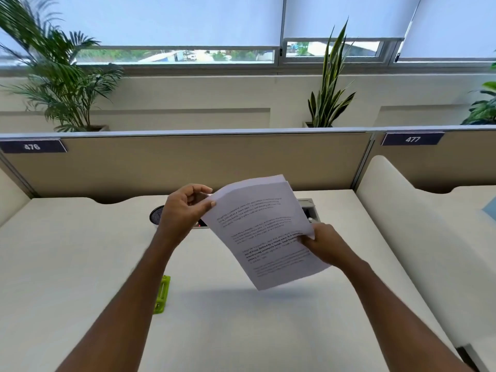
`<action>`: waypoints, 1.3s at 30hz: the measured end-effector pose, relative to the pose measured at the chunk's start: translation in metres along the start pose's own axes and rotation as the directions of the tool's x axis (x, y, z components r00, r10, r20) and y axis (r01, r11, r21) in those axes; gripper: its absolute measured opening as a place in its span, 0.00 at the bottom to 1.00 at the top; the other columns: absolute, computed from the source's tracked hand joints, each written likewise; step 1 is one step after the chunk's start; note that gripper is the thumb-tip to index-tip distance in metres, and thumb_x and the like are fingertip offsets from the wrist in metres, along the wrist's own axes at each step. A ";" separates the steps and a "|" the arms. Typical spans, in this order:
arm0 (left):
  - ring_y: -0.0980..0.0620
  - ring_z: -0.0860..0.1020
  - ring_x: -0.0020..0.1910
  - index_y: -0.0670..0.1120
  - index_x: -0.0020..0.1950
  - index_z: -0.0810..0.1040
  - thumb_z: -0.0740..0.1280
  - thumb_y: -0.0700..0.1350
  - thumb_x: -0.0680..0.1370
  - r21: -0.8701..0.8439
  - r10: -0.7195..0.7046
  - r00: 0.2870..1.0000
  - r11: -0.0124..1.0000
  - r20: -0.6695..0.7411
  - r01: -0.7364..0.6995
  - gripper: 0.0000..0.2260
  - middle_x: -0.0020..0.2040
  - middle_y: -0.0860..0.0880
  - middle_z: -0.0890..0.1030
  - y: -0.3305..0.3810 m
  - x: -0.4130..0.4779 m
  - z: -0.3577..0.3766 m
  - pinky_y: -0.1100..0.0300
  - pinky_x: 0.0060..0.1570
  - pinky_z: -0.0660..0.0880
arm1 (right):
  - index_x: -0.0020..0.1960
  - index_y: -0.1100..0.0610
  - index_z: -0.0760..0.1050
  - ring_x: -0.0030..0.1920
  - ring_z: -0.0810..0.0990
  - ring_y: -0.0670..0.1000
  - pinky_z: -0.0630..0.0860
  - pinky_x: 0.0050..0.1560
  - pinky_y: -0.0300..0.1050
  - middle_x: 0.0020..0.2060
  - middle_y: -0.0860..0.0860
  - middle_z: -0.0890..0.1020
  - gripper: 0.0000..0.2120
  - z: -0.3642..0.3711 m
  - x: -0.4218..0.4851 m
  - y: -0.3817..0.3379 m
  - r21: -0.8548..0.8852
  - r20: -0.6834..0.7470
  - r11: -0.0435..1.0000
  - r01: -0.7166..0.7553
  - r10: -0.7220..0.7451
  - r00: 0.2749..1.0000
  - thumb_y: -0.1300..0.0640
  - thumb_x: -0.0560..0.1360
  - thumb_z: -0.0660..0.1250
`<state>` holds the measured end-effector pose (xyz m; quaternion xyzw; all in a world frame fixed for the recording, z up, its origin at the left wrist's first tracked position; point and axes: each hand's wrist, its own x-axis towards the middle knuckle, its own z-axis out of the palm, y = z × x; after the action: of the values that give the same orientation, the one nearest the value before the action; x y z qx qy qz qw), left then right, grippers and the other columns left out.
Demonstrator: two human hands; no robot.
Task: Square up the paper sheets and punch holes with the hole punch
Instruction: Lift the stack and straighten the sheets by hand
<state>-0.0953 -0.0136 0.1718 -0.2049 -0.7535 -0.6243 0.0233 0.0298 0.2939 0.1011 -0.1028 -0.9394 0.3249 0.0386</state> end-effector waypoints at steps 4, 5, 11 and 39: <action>0.63 0.79 0.34 0.56 0.46 0.81 0.72 0.40 0.72 0.290 0.021 0.970 0.952 0.244 -0.094 0.11 0.38 0.53 0.84 0.009 0.000 0.001 0.71 0.33 0.74 | 0.39 0.47 0.80 0.35 0.76 0.39 0.70 0.32 0.34 0.34 0.41 0.79 0.09 -0.024 0.001 -0.016 -0.120 0.104 0.992 0.029 -0.017 0.994 0.53 0.76 0.64; 0.63 0.78 0.34 0.57 0.43 0.81 0.72 0.41 0.71 0.335 0.024 0.959 0.934 0.284 -0.122 0.09 0.38 0.54 0.84 0.011 -0.001 0.006 0.70 0.34 0.74 | 0.37 0.46 0.78 0.35 0.77 0.39 0.71 0.32 0.35 0.34 0.40 0.79 0.10 -0.028 0.002 -0.021 -0.158 0.127 0.986 0.044 -0.024 0.992 0.52 0.76 0.63; 0.62 0.73 0.28 0.48 0.35 0.81 0.71 0.51 0.66 0.305 -0.032 0.969 0.951 0.244 -0.046 0.07 0.28 0.56 0.79 0.000 -0.009 0.024 0.69 0.29 0.68 | 0.31 0.46 0.76 0.35 0.79 0.43 0.71 0.32 0.39 0.32 0.42 0.80 0.10 -0.048 0.004 -0.037 -0.205 0.171 0.977 0.063 -0.028 0.985 0.53 0.71 0.65; 0.57 0.85 0.41 0.59 0.41 0.85 0.75 0.48 0.67 -0.143 -0.422 0.906 0.899 -0.028 0.414 0.06 0.41 0.59 0.86 -0.143 -0.103 0.054 0.62 0.38 0.78 | 0.51 0.52 0.83 0.47 0.85 0.58 0.82 0.41 0.45 0.46 0.55 0.87 0.09 0.051 -0.047 0.053 0.860 -0.027 0.504 -0.076 0.195 0.980 0.54 0.71 0.73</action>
<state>-0.0371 -0.0105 -0.0031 -0.0212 -0.7352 -0.6696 -0.1033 0.0770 0.2937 0.0278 -0.1630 -0.6426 0.7398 0.1151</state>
